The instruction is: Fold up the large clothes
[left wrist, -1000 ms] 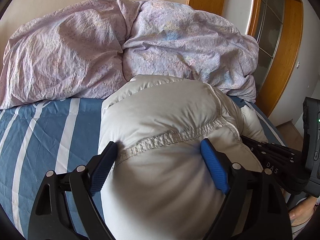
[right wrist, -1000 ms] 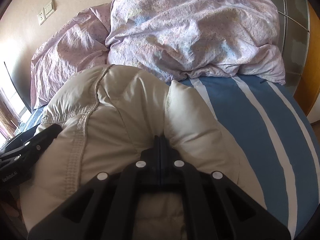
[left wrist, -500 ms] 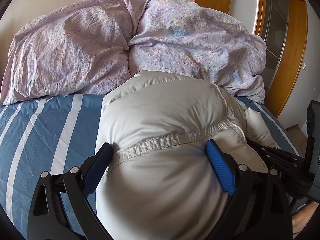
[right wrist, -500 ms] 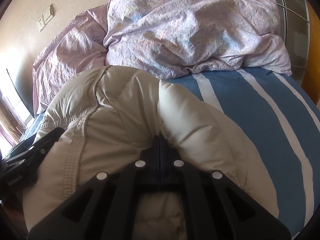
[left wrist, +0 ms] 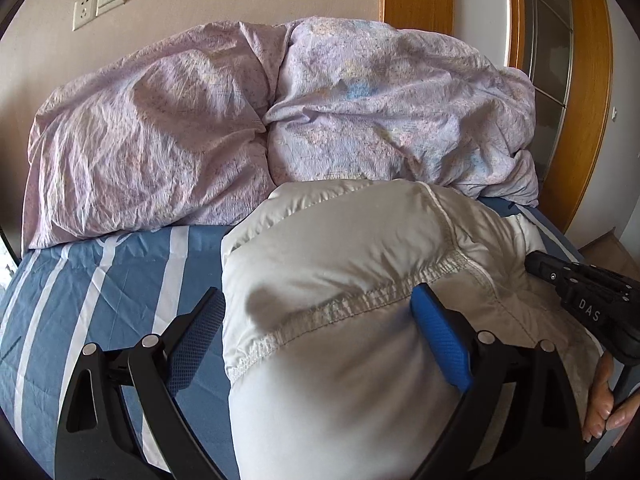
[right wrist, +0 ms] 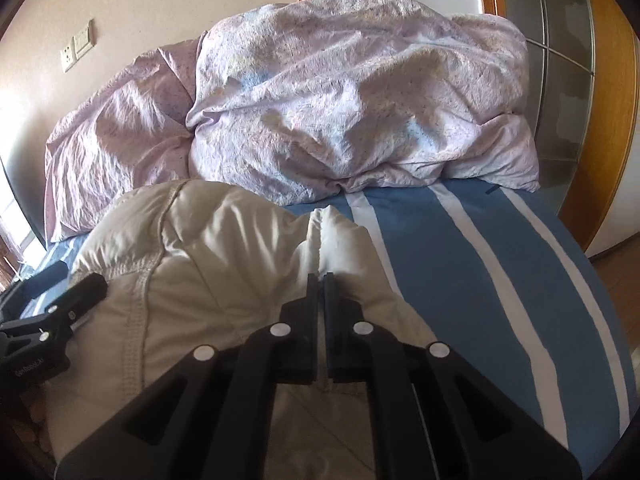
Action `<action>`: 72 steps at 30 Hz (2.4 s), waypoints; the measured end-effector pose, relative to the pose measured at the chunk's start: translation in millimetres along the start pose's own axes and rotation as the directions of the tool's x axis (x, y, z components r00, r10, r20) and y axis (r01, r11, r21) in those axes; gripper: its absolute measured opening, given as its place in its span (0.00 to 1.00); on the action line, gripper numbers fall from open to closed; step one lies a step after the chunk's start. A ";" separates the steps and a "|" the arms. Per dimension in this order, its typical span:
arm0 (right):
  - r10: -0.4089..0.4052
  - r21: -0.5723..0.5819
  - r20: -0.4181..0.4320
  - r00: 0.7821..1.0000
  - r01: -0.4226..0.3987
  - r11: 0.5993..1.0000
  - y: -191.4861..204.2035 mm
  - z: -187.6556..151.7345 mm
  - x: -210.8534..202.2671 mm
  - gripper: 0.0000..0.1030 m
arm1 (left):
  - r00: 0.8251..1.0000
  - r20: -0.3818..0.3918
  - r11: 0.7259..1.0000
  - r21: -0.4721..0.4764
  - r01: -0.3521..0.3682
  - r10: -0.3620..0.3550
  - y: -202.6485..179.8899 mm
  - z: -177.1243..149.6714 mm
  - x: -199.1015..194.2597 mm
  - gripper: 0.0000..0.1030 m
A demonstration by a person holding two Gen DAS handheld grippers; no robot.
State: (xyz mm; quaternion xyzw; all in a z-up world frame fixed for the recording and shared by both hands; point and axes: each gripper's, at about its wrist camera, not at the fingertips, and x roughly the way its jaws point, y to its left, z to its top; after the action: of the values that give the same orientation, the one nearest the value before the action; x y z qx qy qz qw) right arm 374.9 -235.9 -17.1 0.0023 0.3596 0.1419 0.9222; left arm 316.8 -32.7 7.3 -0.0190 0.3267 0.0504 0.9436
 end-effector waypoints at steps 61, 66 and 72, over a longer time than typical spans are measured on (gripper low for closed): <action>-0.103 -0.107 -0.068 0.992 0.095 0.990 9.0 -38.9 27.2 0.05 | 1.000 -0.013 0.997 -0.081 0.012 -0.013 2.2 -37.8 -1.2 0.99; -0.009 0.024 -0.044 0.999 0.011 1.000 -17.1 -26.1 -16.4 0.88 | 0.986 -0.039 0.974 -0.168 0.151 -0.159 31.4 -40.5 -25.6 0.99; 0.125 0.195 -0.102 0.987 -0.103 0.975 -70.4 -15.2 -36.7 0.94 | 0.925 -0.081 0.893 -0.304 0.332 -0.371 76.6 -47.8 -28.8 0.99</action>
State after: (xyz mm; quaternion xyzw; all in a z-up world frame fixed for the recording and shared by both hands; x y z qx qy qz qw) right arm 357.4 -314.6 -11.5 0.1025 0.4226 0.1597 0.8862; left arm 256.7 37.7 -12.6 -0.2167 0.3711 -0.0764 0.8997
